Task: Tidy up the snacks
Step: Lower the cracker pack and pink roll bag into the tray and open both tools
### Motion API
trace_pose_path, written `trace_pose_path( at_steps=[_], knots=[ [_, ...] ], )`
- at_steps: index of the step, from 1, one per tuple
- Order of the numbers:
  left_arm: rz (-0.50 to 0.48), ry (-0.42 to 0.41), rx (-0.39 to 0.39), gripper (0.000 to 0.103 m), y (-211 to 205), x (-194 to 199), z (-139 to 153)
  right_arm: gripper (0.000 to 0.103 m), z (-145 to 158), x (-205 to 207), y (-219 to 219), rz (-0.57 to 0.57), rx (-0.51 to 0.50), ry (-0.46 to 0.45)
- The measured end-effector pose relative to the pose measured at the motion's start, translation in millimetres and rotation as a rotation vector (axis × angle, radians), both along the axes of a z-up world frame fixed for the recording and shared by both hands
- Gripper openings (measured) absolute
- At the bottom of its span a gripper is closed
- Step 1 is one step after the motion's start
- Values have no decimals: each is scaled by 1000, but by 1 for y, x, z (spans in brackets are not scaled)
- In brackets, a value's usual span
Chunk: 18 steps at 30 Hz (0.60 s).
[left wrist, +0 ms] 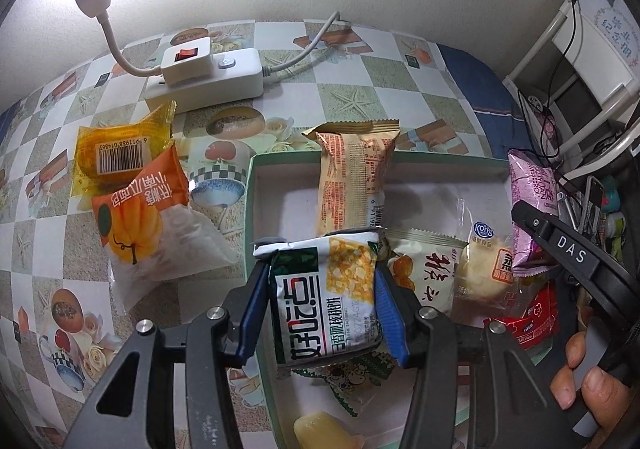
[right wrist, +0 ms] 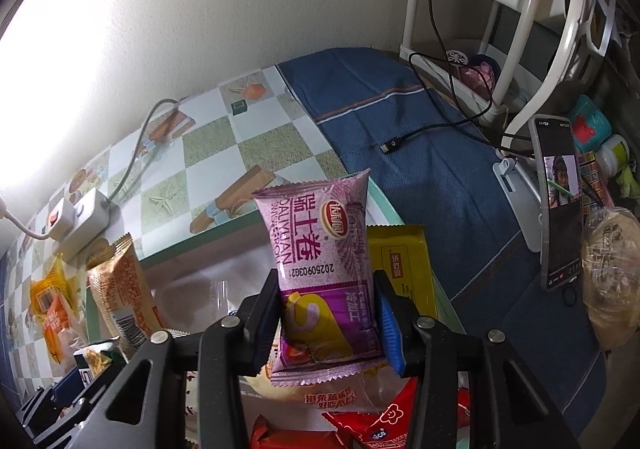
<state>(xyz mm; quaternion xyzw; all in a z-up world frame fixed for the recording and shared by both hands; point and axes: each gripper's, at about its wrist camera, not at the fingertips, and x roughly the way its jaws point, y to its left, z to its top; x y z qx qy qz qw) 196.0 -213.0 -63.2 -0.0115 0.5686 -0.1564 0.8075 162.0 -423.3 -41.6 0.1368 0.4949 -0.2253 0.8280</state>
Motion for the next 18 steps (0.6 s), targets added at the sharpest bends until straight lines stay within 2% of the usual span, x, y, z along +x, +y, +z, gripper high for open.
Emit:
trace_pose_path(
  at_steps=[3, 9, 18],
  knots=[
    [4, 1, 1, 52, 1, 1, 0, 62, 0, 0, -2, -2, 18, 0],
    [10, -6, -10, 53, 7, 1, 6, 63, 6, -1, 0, -3, 13, -6],
    [19, -74, -40, 59, 16, -3, 38, 67, 31, -6, 9, 19, 0, -48]
  ],
)
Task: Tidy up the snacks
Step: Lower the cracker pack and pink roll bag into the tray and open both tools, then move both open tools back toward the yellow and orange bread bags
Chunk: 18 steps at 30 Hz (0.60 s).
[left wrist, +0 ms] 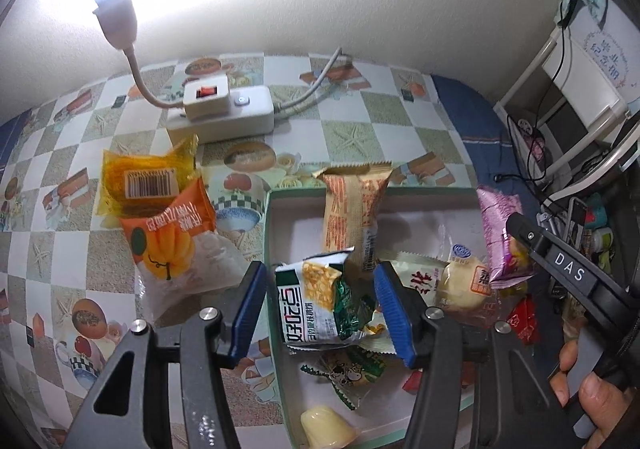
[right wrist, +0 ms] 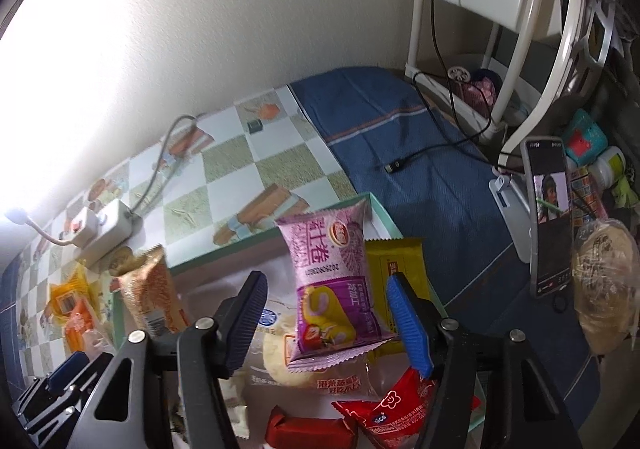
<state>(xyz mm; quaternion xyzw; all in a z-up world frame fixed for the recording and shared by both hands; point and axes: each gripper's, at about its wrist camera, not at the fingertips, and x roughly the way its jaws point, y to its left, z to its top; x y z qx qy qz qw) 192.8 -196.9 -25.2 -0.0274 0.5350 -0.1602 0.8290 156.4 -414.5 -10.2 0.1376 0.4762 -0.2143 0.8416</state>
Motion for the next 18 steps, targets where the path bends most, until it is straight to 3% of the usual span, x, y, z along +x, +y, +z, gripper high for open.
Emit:
trace_pose_path(
  at_steps=[4, 7, 15, 16, 18],
  knots=[
    [31, -44, 0, 68, 11, -1, 16, 83, 16, -3, 5, 13, -19, -29],
    [57, -53, 6, 80, 23, 2, 22, 86, 25, -4, 9, 26, -27, -41],
    [168, -91, 86, 86, 65, 12, 29, 92, 32, -1, 25, 67, -23, -53],
    [187, -96, 98, 87, 72, 13, 28, 100, 31, 0, 27, 74, -23, -50],
    [227, -102, 123, 87, 88, 17, 27, 103, 30, 2, 34, 96, -29, -51]
  ],
)
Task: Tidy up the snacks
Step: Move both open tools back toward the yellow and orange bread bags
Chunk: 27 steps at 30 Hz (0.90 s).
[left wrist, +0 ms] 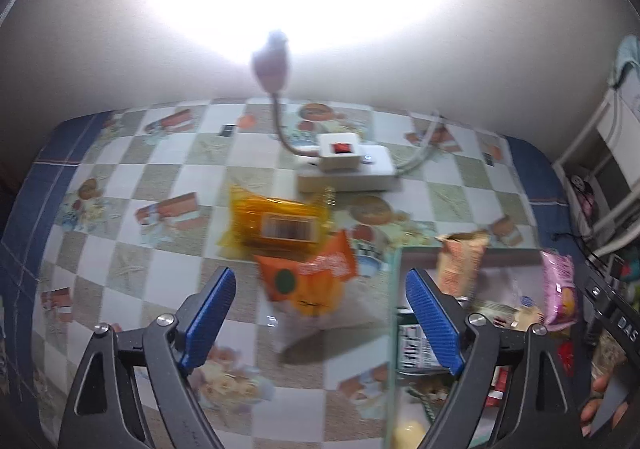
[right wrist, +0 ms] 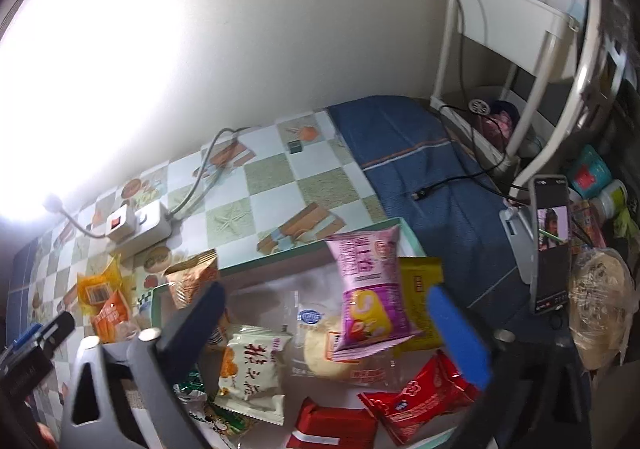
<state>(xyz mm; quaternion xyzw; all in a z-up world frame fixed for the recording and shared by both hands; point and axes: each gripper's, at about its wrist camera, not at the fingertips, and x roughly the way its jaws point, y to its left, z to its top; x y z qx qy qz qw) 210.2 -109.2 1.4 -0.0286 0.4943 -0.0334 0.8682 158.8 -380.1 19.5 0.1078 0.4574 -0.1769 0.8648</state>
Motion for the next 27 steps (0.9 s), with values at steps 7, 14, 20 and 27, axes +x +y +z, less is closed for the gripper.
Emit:
trace_pose_path(
  at_steps=[7, 14, 20, 27],
  knots=[
    [150, -10, 56, 90, 54, 6, -5, 103, -4, 8, 29, 72, -3, 6],
    [309, -38, 49, 101, 110, 5, -4, 103, -5, 16, 70, 166, 3, 0],
    [419, -47, 43, 101, 150, 3, -7, 103, -13, 24, 115, 273, 45, 1],
    [476, -40, 6, 101, 179, 2, -17, 103, -30, 35, 152, 342, 79, 18]
  ],
)
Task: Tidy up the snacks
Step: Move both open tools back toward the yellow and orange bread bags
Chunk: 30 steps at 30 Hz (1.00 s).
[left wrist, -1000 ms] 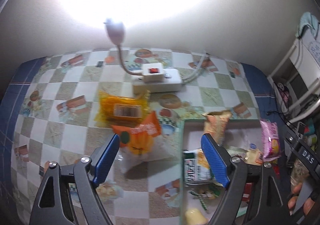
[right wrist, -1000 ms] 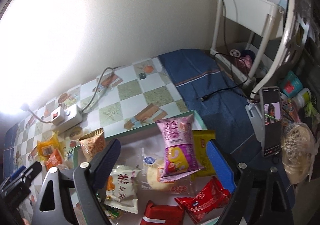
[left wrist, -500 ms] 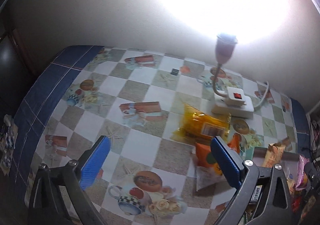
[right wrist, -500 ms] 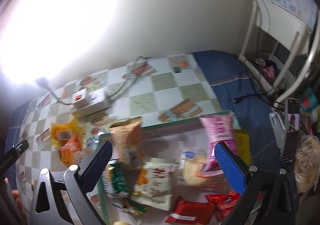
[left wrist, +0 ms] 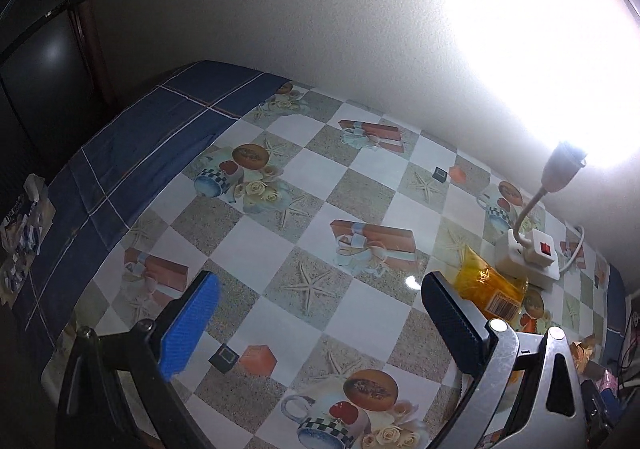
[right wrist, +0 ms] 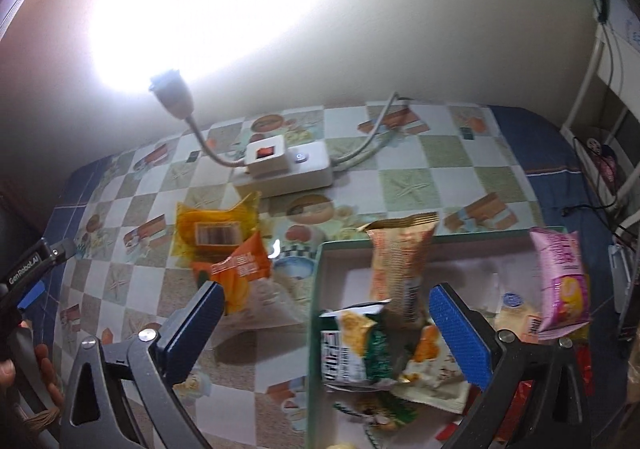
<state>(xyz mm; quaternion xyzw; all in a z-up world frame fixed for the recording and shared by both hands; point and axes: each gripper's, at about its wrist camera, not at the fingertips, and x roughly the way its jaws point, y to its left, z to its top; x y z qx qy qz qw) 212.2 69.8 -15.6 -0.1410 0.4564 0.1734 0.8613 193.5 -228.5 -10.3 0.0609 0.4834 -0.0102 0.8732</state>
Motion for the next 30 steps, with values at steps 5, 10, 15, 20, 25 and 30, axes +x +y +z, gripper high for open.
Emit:
trace_pose_path(
  at_steps=[5, 10, 15, 20, 25, 30],
  knots=[
    [0, 40, -42, 101, 7, 8, -26, 103, -16, 7, 22, 27, -18, 16],
    [-30, 105, -65, 101, 3, 16, -53, 103, -34, 13, 43, 83, -22, 44],
    [-56, 160, -95, 101, 1, 21, -70, 103, -47, 20, 62, 131, -39, 59],
    [-53, 184, -120, 101, 4, 23, -81, 103, -56, 27, 76, 172, -53, 70],
    [-58, 194, -143, 101, 5, 24, -87, 103, -69, 35, 87, 182, -75, 94],
    [-62, 192, -162, 101, 6, 24, -88, 103, -79, 39, 92, 186, -86, 113]
  ],
)
